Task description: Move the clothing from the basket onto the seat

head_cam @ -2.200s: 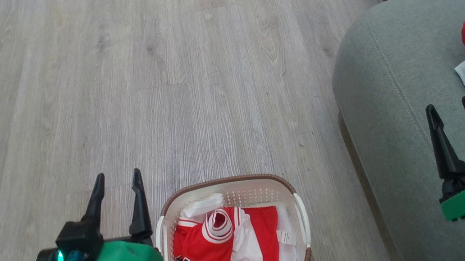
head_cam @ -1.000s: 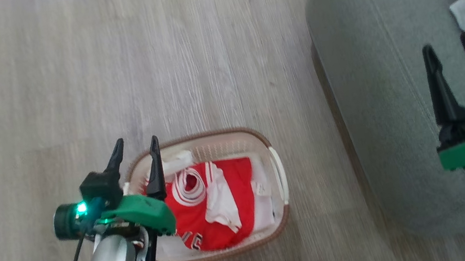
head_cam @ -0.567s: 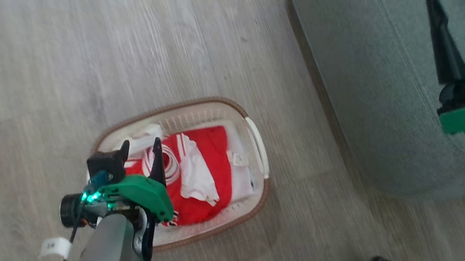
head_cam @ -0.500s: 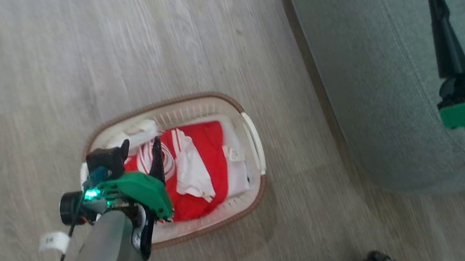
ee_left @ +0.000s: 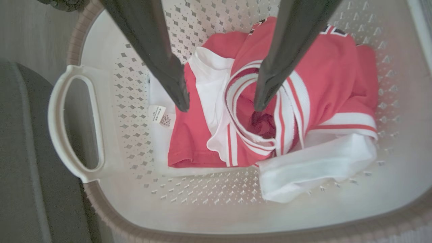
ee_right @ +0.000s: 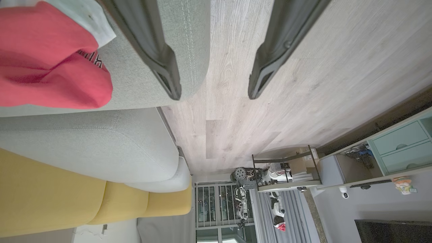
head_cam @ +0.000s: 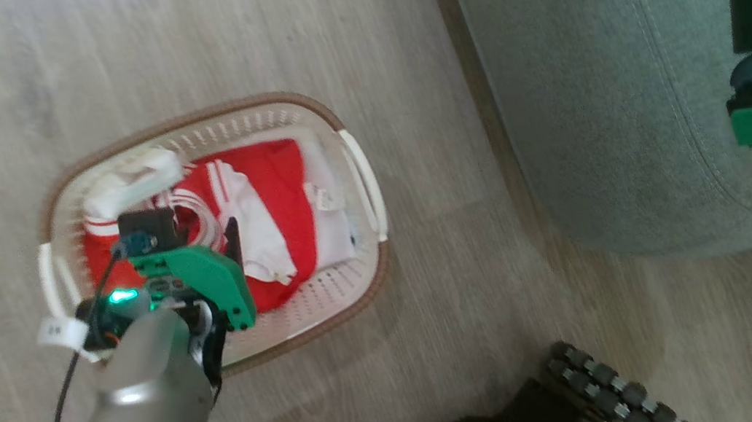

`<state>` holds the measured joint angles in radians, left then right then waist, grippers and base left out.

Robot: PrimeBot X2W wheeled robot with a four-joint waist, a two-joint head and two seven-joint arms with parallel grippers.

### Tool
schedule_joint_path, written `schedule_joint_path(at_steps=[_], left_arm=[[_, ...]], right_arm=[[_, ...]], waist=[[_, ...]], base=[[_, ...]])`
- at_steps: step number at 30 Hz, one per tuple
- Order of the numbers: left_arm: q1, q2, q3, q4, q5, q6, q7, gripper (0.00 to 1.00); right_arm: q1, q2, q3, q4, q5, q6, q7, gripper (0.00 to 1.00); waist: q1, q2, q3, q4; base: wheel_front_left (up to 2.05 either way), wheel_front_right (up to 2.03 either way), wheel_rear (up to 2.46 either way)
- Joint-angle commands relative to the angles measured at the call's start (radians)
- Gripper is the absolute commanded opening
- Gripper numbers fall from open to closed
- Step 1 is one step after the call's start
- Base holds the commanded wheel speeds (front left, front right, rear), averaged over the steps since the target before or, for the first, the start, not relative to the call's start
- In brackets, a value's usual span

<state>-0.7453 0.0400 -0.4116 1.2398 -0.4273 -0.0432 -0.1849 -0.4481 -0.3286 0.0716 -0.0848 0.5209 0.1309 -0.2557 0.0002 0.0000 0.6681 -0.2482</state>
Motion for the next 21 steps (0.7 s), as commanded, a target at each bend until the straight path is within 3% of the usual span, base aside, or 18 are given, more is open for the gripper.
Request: schedule_joint_path(at_steps=[1,11,19,21], left_arm=[[-0.006,0.012,0.010,0.002,-0.003,0.006,0.005,1.00],[-0.081,0.073,-0.011,0.044,0.008,0.041,0.140,1.00],[-0.105,0.092,-0.027,0.049,0.012,0.080,0.237,1.00],[-0.106,0.093,-0.028,0.050,0.009,0.085,0.245,0.86]], right_arm=[[0.001,-0.020,0.007,-0.036,0.008,0.000,-0.006,1.00],[-0.038,0.002,0.002,-0.030,0.019,0.000,-0.006,1.00],[-0.044,0.015,-0.002,-0.024,0.020,0.000,-0.006,1.00],[-0.045,0.016,-0.002,-0.021,0.019,0.000,-0.006,1.00]], waist=[[-0.0002,0.0000,0.047,-0.037],[-0.0002,0.0000,0.172,-0.108],[-0.0002,0.0000,0.204,-0.125],[-0.0002,0.0000,0.204,-0.126]], base=[[0.00,0.00,0.00],[0.00,0.00,0.00],[0.00,0.00,0.00],[0.00,0.00,0.00]])
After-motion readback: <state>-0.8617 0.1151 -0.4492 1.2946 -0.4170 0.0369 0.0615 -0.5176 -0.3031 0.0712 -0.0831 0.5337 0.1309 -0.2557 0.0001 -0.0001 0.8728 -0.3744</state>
